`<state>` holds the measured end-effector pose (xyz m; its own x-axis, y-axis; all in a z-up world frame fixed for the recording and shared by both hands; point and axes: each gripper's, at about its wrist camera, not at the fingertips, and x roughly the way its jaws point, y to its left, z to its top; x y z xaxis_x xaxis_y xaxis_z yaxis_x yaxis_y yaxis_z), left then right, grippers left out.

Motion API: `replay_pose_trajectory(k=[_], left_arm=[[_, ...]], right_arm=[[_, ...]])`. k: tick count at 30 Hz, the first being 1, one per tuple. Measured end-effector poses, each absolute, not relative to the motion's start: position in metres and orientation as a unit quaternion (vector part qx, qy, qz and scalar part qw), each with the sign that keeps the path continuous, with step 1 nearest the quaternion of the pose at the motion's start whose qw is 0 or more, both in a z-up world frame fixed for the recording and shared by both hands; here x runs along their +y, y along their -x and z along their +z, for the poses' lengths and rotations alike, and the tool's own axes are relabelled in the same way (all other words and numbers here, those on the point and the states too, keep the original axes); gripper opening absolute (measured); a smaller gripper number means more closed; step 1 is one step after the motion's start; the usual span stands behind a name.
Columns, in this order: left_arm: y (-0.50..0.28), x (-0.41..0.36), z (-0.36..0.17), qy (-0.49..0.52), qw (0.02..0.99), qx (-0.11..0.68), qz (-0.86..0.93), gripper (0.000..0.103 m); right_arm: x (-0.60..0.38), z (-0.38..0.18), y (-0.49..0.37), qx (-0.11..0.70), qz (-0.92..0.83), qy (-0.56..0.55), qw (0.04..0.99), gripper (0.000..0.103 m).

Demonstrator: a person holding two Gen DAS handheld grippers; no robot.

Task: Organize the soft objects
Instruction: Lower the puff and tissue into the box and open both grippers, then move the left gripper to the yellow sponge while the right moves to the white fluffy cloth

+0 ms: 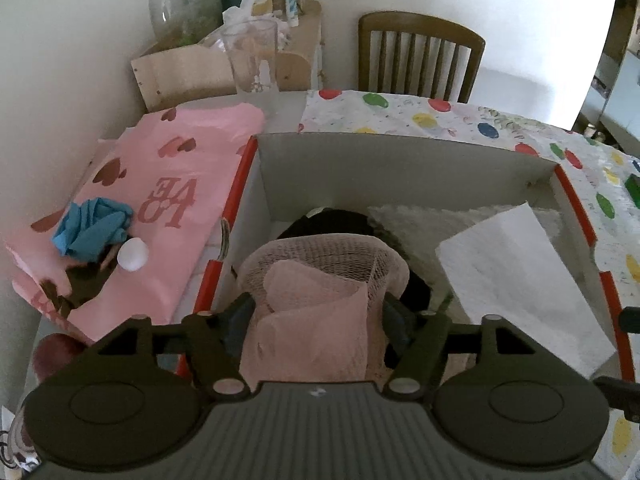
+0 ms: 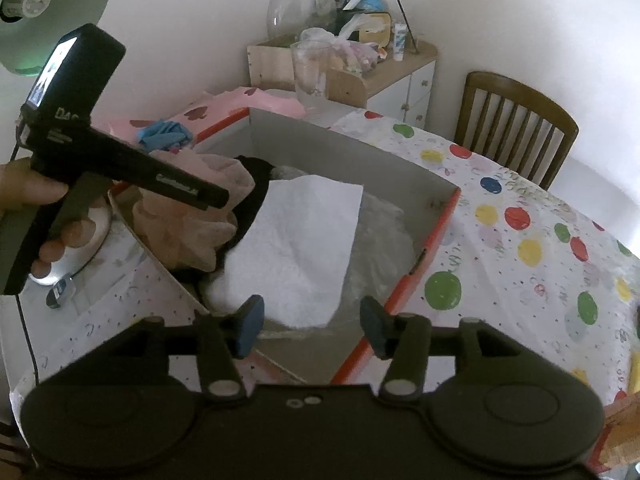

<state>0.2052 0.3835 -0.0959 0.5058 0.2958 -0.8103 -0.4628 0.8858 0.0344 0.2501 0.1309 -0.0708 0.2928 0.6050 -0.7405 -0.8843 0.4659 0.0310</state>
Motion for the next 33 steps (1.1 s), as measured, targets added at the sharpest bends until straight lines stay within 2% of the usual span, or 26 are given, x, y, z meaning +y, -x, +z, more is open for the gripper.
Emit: replay_pose_trajectory(k=[3,11,22,31,33], left_arm=[[-0.199,0.382,-0.092,0.097,0.865,0.442,0.218,0.072],[-0.183,0.378,-0.078,0.113,0.873,0.426,0.211,0.076],[-0.165,0.35,-0.046,0.111,0.896,0.388,0.186,0.086],[-0.158,0.306,-0.023,0.096,0.914,0.37,0.138,0.087],[-0.158,0.296,-0.017,0.098,0.918,0.365,0.122,0.093]], right_arm=[[0.127,-0.069,-0.247,0.346,0.476,0.203,0.782,0.062],[0.11,-0.056,-0.247,0.345,0.474,0.178,0.79,0.066],[0.075,-0.029,-0.247,0.336,0.478,0.121,0.802,0.083],[0.037,-0.006,-0.243,0.319,0.468,0.079,0.82,0.095],[0.026,-0.002,-0.243,0.315,0.462,0.071,0.826,0.097]])
